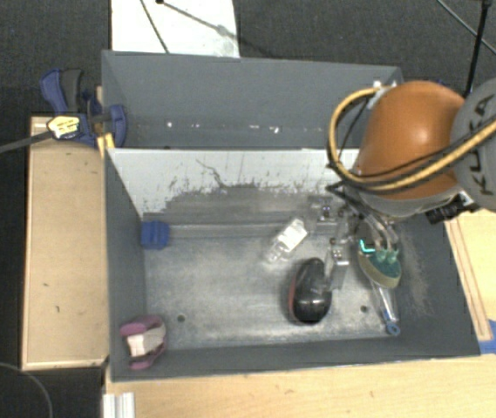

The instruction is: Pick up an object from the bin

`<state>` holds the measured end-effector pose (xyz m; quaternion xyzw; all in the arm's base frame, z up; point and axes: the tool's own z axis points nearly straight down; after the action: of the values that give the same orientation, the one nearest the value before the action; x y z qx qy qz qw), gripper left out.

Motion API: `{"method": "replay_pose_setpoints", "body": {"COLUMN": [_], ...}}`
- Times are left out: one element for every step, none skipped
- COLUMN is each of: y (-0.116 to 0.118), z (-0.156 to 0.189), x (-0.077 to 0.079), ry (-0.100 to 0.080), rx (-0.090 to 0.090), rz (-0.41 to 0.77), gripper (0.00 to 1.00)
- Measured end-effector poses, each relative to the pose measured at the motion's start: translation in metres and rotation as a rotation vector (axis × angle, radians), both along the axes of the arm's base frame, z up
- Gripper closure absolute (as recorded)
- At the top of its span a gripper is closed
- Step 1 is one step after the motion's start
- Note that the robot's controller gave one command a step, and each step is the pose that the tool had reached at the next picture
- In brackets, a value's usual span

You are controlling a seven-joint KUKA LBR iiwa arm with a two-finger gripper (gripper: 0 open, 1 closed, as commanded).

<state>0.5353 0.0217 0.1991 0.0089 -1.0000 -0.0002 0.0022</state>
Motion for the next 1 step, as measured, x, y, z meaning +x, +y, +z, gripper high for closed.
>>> {"method": "replay_pose_setpoints", "body": {"y": [-0.0391], "z": [-0.1147], "x": [-0.001], "ry": [-0.004], "rx": [0.002], "rz": [0.133], "gripper": [0.0]}}
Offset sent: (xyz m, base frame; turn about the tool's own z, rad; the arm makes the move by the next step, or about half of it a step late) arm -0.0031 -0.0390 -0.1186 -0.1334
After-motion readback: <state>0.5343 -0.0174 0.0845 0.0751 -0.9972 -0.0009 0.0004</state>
